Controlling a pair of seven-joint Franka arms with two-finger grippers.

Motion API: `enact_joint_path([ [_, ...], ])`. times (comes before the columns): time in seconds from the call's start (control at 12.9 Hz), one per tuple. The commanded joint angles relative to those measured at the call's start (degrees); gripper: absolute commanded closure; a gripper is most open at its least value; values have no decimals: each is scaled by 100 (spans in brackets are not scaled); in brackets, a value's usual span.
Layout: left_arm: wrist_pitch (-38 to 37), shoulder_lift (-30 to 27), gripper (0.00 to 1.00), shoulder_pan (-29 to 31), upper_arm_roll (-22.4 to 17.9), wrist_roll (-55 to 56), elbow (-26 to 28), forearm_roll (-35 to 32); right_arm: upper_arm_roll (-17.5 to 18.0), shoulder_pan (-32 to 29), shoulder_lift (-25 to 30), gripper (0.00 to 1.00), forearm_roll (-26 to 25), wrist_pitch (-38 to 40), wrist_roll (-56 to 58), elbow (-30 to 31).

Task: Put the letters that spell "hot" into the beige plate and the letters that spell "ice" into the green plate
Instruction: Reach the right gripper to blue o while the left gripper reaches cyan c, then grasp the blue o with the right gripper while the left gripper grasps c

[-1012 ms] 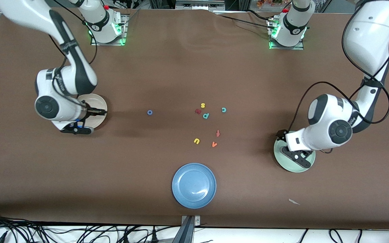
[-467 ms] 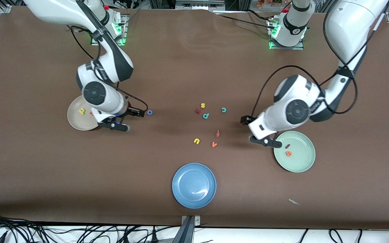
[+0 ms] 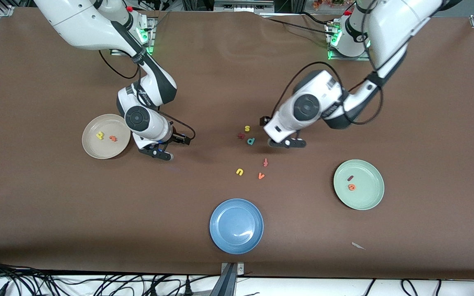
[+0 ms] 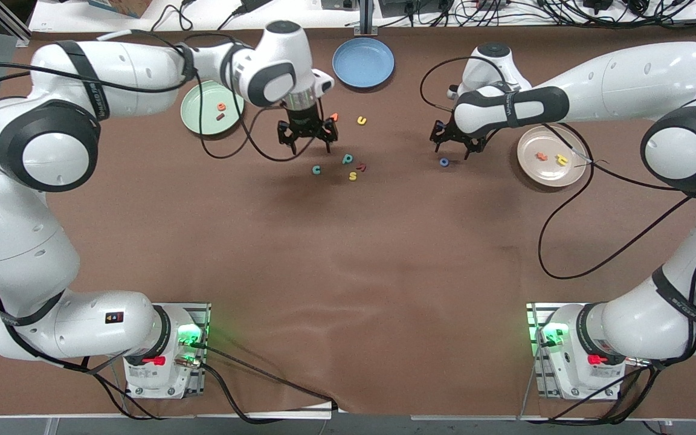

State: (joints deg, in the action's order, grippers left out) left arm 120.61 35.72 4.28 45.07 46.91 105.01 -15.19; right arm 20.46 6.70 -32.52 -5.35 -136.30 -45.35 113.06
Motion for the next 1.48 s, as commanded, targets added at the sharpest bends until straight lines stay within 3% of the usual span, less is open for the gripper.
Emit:
enact_joint_path([
  [0.0,243,-4,0,-94,2,573,152,-529,19,138,-26,13,51,-186,-114,50],
  [0.31,392,400,0,-112,-33,539,169,-1064,19,147,-79,32,-54,-213,-123,68],
  [0.54,515,471,0,-111,-15,503,187,-1066,19,148,-123,35,-63,-239,-114,68],
  [0.7,779,646,0,-112,-42,468,195,-1109,19,148,-167,45,-63,-292,-105,68],
  [0.86,797,770,1,-85,-42,354,178,-1223,10,148,-167,47,-63,-301,-105,76],
  [0.93,823,813,7,-112,-77,345,178,-1232,19,148,-167,52,-63,-301,-105,85],
  [1.09,946,875,9,-173,-200,345,196,-1337,10,139,-159,58,-63,-292,-105,103],
  [1.17,947,919,18,-225,-252,362,248,-1529,10,147,-159,58,-63,-292,-105,111],
  [1.32,947,946,33,-226,-279,354,240,-1558,10,139,-159,69,-63,-275,-105,103],
  [1.4,947,954,34,-209,-279,354,240,-1558,10,139,-159,72,-63,-274,-105,111],
])
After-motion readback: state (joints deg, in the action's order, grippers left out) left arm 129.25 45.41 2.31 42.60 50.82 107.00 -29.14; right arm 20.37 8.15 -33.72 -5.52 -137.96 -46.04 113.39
